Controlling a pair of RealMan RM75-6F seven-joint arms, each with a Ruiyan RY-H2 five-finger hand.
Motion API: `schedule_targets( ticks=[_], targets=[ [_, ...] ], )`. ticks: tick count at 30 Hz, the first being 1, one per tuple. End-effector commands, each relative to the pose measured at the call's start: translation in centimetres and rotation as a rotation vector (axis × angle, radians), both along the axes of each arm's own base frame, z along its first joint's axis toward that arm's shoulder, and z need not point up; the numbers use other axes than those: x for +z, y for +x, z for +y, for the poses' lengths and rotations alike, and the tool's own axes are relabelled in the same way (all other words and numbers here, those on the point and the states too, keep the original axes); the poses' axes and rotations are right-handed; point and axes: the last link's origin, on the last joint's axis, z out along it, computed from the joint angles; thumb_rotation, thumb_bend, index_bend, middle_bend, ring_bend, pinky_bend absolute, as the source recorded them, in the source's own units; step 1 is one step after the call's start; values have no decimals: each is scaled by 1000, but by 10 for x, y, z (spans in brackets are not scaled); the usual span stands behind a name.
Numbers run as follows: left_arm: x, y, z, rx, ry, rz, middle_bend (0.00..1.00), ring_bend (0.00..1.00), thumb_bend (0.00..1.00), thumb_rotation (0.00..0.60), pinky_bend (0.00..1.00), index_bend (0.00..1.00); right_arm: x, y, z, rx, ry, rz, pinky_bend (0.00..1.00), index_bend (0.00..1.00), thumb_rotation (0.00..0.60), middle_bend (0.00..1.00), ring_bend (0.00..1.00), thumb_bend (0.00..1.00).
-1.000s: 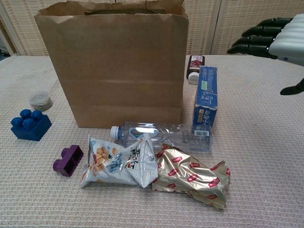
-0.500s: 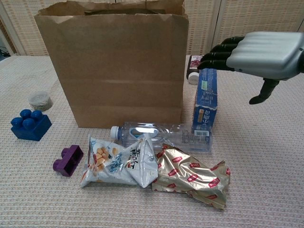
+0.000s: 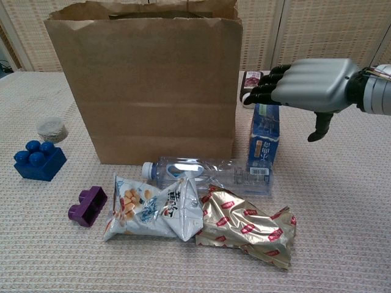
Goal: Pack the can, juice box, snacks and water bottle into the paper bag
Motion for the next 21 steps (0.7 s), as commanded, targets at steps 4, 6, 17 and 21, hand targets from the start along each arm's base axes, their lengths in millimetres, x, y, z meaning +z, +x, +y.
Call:
schedule_targets(
  ticks=[4, 6, 17, 21],
  targets=[
    [0, 0, 0, 0, -1, -2, 0, 0, 375, 600, 0, 67, -16, 6, -5, 4, 24, 42, 77, 0, 600, 71, 4, 11],
    [0, 0, 0, 0, -1, -3, 0, 0, 374, 600, 0, 66, -21, 9, -5, 14, 27, 52, 77, 0, 600, 89, 14, 10],
    [1, 0, 0, -1, -3, -12, 0, 0, 374, 600, 0, 67, -39, 13, -12, 12, 21, 123, 79, 124, 600, 303, 222, 11],
    [1, -1, 0, -2, -4, -16, 0, 0, 374, 600, 0, 67, -35, 7, -9, 2, 21, 154, 158, 315, 600, 469, 437, 79]
  ],
)
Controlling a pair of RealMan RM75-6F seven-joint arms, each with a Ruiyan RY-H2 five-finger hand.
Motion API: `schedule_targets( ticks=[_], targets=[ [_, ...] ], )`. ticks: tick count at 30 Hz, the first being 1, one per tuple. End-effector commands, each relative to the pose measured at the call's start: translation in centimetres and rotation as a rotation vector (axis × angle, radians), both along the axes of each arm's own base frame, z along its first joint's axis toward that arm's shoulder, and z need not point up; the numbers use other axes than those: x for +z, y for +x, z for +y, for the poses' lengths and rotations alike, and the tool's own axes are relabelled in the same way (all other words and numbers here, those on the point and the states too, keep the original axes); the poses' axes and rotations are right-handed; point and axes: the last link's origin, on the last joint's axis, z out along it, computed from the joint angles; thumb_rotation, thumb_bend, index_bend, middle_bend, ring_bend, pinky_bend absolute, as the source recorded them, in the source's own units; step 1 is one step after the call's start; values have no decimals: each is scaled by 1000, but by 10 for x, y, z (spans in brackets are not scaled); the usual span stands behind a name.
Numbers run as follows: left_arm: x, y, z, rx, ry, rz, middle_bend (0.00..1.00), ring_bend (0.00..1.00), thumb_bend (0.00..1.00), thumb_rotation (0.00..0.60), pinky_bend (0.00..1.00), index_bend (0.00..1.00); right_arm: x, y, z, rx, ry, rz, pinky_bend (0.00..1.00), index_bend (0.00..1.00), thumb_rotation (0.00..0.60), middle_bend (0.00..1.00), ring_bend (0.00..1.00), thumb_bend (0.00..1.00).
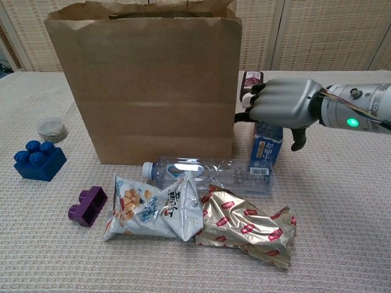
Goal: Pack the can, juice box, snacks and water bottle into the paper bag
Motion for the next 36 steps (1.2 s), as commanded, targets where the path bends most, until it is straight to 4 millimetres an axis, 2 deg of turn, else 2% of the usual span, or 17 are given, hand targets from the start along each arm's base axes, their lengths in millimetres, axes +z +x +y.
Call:
schedule_targets(
  ticks=[1, 3, 5, 8, 12, 16, 21, 28, 31, 36],
  targets=[
    [0, 0, 0, -1, -1, 0, 0, 0, 374, 600, 0, 66, 4, -3, 2, 0, -2, 17, 193, 358, 600, 496, 471, 100],
    [0, 0, 0, -1, -1, 0, 0, 0, 374, 600, 0, 67, 7, -6, 3, 0, -13, 18, 333, 501, 600, 583, 580, 151],
    [0, 0, 0, -1, -1, -1, 0, 0, 375, 600, 0, 67, 10, -10, 4, 1, -29, 19, 424, 599, 600, 632, 634, 172],
    [0, 0, 0, -2, -1, 0, 0, 0, 374, 600, 0, 67, 18, -12, 7, 16, -51, 12, 468, 664, 600, 653, 654, 197],
    [0, 0, 0, -2, 0, 2, 0, 0, 374, 600, 0, 67, 38, -11, 16, 14, -69, -72, 471, 669, 600, 654, 655, 202],
    [0, 0, 0, -2, 0, 4, 0, 0, 374, 600, 0, 67, 70, -15, 24, 5, -120, -175, 471, 668, 600, 654, 655, 202],
    [0, 0, 0, -2, 1, 7, 0, 0, 374, 600, 0, 67, 118, -22, 26, -24, -238, -318, 497, 669, 600, 654, 655, 202],
    [-1, 1, 0, -1, 3, 12, 0, 0, 375, 600, 0, 67, 182, -26, 20, -35, -422, -513, 498, 669, 600, 654, 655, 201],
    [-1, 2, 0, -1, 4, 13, 0, 0, 375, 600, 0, 67, 205, -16, 17, 2, -488, -568, 499, 669, 600, 654, 655, 201],
    [-1, 2, 0, -1, 4, 12, 0, 0, 375, 600, 0, 67, 233, 17, 11, 48, -556, -676, 499, 669, 600, 654, 655, 201]
  ],
)
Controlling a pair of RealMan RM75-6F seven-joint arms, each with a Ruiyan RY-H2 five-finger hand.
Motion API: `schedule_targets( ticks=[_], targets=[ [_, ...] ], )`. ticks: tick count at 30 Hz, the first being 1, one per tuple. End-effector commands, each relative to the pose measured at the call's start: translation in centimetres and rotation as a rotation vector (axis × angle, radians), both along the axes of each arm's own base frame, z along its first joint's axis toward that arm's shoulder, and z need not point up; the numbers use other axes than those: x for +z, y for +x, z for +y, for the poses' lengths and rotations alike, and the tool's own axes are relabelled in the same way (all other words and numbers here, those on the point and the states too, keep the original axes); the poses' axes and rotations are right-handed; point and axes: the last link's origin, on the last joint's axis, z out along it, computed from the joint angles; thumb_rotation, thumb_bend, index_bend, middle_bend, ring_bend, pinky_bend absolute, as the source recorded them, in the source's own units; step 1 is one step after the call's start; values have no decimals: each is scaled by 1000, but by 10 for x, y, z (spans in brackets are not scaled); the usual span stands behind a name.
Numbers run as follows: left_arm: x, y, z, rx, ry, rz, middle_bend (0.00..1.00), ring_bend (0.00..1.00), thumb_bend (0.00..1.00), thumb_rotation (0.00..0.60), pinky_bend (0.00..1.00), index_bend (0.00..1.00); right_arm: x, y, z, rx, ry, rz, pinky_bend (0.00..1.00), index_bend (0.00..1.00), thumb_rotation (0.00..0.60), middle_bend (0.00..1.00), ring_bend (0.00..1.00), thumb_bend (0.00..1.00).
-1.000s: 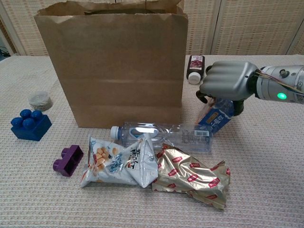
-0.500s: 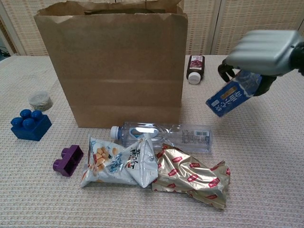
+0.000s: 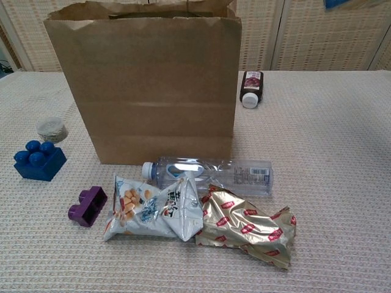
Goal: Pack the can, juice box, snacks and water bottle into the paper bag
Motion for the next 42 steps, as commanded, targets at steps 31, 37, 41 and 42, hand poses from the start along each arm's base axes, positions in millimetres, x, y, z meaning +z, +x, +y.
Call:
schedule_targets(
  ticks=[31, 37, 41, 42],
  targets=[
    [1, -1, 0, -10, -12, -14, 0, 0, 374, 600, 0, 68, -90, 211, 35, 249, 238, -794, 523, 669, 600, 689, 651, 201],
    [1, -1, 0, -10, -13, -15, 0, 0, 374, 600, 0, 68, -107, 211, 32, 229, 252, -764, 523, 669, 600, 690, 652, 202],
    [2, -1, 0, -10, -13, -16, 0, 0, 374, 600, 0, 68, -114, 211, 32, 225, 262, -766, 523, 669, 600, 690, 651, 201],
    [2, -1, 0, -10, -13, -16, 0, 0, 374, 600, 0, 68, -116, 212, 32, 224, 267, -770, 523, 669, 600, 690, 651, 202]
  ],
)
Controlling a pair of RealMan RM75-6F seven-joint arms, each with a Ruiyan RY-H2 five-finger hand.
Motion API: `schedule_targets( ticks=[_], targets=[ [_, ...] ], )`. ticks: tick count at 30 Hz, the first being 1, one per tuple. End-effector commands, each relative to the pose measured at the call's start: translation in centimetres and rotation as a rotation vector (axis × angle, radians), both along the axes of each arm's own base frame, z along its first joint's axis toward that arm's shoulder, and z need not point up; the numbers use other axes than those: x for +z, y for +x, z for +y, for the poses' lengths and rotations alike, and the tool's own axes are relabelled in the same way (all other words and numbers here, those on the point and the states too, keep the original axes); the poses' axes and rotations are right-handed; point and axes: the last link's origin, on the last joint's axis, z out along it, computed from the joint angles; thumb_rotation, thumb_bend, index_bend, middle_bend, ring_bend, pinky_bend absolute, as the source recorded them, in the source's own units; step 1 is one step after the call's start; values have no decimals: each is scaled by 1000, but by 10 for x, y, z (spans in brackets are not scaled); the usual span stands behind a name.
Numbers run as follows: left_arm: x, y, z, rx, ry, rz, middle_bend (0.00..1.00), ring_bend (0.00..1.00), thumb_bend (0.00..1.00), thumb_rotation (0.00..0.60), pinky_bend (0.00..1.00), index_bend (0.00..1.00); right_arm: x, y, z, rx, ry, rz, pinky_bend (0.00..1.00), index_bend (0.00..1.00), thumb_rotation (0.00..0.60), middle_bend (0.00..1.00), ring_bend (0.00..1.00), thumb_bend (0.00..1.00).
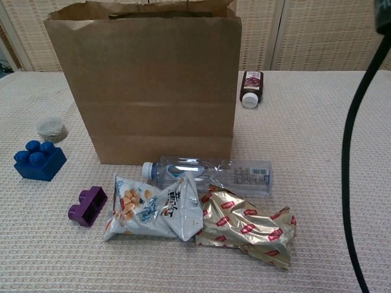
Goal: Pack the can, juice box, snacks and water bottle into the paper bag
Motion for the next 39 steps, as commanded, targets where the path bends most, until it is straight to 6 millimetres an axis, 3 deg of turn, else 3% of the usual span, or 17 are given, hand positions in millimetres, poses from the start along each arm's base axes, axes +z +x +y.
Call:
schedule_targets(
  ticks=[1, 18, 21, 23, 24, 26, 27, 30, 39],
  targets=[
    [0, 0, 0, 0, 0, 0, 0, 0, 374, 600, 0, 68, -3, 1, 0, 2, 11, -5, 523, 669, 600, 690, 651, 202],
    [0, 0, 0, -1, -1, -2, 0, 0, 375, 600, 0, 69, -43, -19, 2, -29, 96, 100, 523, 636, 600, 690, 651, 201],
    [0, 0, 0, -2, -2, -1, 0, 0, 375, 600, 0, 68, -46, -21, 2, -37, 121, 116, 514, 546, 600, 686, 614, 201],
    [0, 0, 0, -1, -2, -1, 0, 0, 376, 600, 0, 68, -47, -23, 3, -28, 146, 133, 450, 347, 600, 584, 485, 201],
    [0, 0, 0, -1, -1, -1, 0, 0, 375, 600, 0, 68, -46, -24, 3, -25, 152, 141, 388, 199, 600, 474, 372, 201],
    [0, 0, 0, -2, -1, -1, 0, 0, 375, 600, 0, 69, -45, -25, 3, -22, 158, 155, 277, 32, 600, 294, 193, 201],
    [0, 0, 0, -2, -1, -1, 0, 0, 375, 600, 0, 68, -45, -26, 3, -21, 160, 161, 207, 0, 600, 204, 109, 198],
    [0, 0, 0, -1, -1, -1, 0, 0, 375, 600, 0, 68, -42, -29, 2, -38, 158, 172, 117, 0, 600, 79, 10, 180],
    [0, 0, 0, -1, -1, 2, 0, 0, 375, 600, 0, 68, -23, -48, 1, -75, 158, 151, 96, 0, 600, 43, 0, 157]
  ],
)
